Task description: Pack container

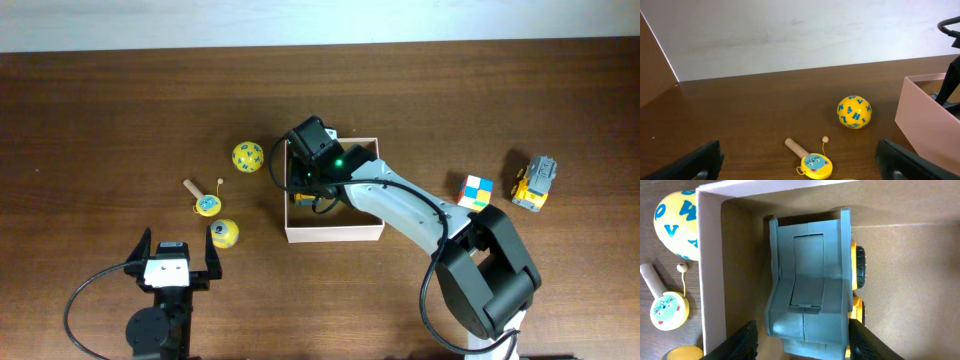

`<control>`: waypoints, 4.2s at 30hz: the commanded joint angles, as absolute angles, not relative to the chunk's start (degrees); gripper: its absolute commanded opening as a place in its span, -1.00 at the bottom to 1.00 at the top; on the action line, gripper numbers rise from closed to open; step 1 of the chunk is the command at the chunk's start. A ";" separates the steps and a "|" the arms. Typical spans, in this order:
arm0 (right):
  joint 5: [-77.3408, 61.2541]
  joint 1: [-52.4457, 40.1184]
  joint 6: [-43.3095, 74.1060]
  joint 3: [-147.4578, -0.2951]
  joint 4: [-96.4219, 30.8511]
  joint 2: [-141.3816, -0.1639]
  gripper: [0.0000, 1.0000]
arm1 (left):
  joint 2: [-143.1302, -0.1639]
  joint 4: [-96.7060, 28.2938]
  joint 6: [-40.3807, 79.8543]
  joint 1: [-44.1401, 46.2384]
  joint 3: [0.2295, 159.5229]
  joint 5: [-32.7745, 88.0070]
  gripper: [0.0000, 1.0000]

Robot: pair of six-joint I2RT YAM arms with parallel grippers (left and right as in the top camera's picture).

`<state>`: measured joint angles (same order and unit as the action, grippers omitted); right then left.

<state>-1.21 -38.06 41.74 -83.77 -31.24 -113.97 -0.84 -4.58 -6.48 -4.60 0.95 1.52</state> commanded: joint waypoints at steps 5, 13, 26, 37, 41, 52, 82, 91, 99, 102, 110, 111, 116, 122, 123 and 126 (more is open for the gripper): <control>-0.36 -37.34 36.95 -86.54 -34.24 -114.37 0.08 | -0.67 -4.58 -7.40 -4.38 0.51 2.09 0.98; 0.25 -35.53 30.81 -90.24 -40.60 -114.02 0.15 | -0.67 -4.58 -7.40 -4.38 0.51 2.09 0.98; 8.16 -34.35 28.91 -92.90 -49.65 -113.54 -0.24 | -0.67 -4.58 -7.40 -4.38 0.51 2.09 0.99; 11.03 -34.04 28.93 -90.43 -47.68 -113.97 -0.68 | -0.67 -4.58 -7.40 -4.38 0.51 2.09 0.98; 10.98 -34.04 28.95 -88.29 -45.34 -114.06 -0.68 | -0.67 -4.58 -7.40 -4.38 0.51 2.09 0.98; 8.01 -34.06 28.93 -87.90 -42.46 -116.99 -0.68 | -0.67 -4.58 -7.40 -4.38 0.51 2.09 0.98; -1.13 -34.15 29.15 -87.90 -39.57 -118.37 -0.67 | -0.67 -4.58 -7.40 -4.38 0.51 2.09 0.98; 0.01 -33.98 28.75 -87.92 -39.59 -118.37 -0.68 | -0.67 -4.58 -7.40 -4.38 0.51 2.09 0.98; 5.93 -33.98 26.61 -91.85 -44.88 -118.32 -0.28 | -0.67 -4.58 -7.40 -4.38 0.51 2.09 0.98; 6.76 -33.98 25.28 -94.06 -47.27 -118.32 -0.23 | -0.67 -4.58 -7.40 -4.38 0.51 2.09 0.98; 11.84 -33.98 24.16 -105.43 -58.63 -117.84 -0.08 | -0.67 -4.58 -7.40 -4.38 0.51 2.09 0.98; 12.93 -33.98 24.18 -107.28 -60.80 -117.69 -0.01 | -0.67 -4.58 -7.40 -4.38 0.51 2.09 0.98; 16.36 -31.94 24.23 -114.02 -69.41 -116.33 0.69 | -0.67 -4.58 -7.40 -4.38 0.51 2.09 0.98; 16.34 -22.46 24.18 -114.76 -76.34 -112.86 0.86 | -0.67 -4.58 -7.40 -4.38 0.51 2.09 0.98; 16.36 -20.21 23.94 -114.76 -77.65 -112.29 0.86 | -0.67 -4.58 -7.40 -4.38 0.51 2.09 0.98; 16.14 -13.61 21.93 -114.76 -80.58 -110.72 0.86 | -0.67 -4.58 -7.40 -4.38 0.51 2.09 0.98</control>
<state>14.37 -19.35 23.53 -113.47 -78.94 -114.85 -0.84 -4.58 -6.50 -4.60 0.95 1.52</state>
